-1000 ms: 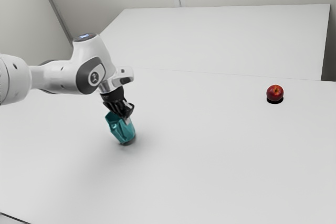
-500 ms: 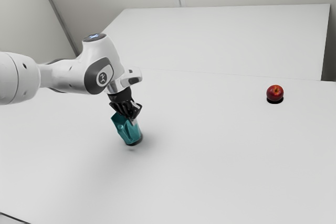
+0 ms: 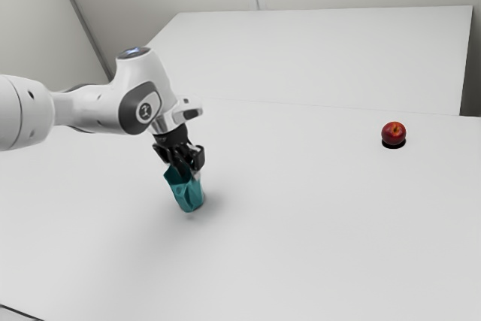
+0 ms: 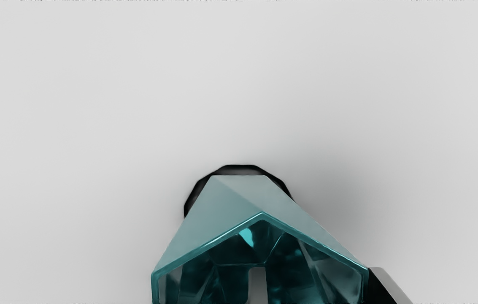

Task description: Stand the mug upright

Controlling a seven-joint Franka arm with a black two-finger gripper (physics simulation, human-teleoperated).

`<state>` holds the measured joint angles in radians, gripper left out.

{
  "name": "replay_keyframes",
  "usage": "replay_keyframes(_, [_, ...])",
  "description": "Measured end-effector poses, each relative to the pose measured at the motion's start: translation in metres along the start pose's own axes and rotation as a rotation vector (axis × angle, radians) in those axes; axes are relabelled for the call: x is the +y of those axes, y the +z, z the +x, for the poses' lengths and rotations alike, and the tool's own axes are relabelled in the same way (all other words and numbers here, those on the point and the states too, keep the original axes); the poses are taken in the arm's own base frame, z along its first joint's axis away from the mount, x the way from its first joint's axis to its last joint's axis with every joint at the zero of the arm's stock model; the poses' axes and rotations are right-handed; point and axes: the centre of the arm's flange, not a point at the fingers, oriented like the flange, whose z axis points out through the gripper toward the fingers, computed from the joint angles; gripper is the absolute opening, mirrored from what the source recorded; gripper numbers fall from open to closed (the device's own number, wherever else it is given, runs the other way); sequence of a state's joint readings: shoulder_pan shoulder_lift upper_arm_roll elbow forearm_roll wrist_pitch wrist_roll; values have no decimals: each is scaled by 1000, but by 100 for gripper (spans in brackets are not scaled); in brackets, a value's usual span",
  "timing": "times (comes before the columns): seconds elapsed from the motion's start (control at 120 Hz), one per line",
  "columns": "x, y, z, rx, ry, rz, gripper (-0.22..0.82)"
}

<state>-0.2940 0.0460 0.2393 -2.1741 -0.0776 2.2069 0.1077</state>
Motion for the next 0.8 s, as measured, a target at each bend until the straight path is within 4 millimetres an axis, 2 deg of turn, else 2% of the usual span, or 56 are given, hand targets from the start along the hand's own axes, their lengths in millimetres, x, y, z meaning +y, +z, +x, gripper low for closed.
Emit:
replay_keyframes(0.167, [-4, -29, -13, 50, -11, -16, 38])
replay_keyframes(0.258, [-4, -44, -9, 83, -8, -16, 45])
replay_keyframes(0.3, [-3, -55, 1, 101, 1, -11, 47])
replay_keyframes(0.392, [0, -90, 39, 143, 34, 8, 51])
replay_keyframes(0.5, [2, -137, 59, 179, 78, 19, 54])
replay_keyframes(0.6, [-17, -176, 61, 189, 85, 20, 55])
replay_keyframes(0.692, [-39, -205, 54, 191, 80, 25, 56])
replay_keyframes(0.8, [-61, -221, 44, 165, 76, 24, 57])
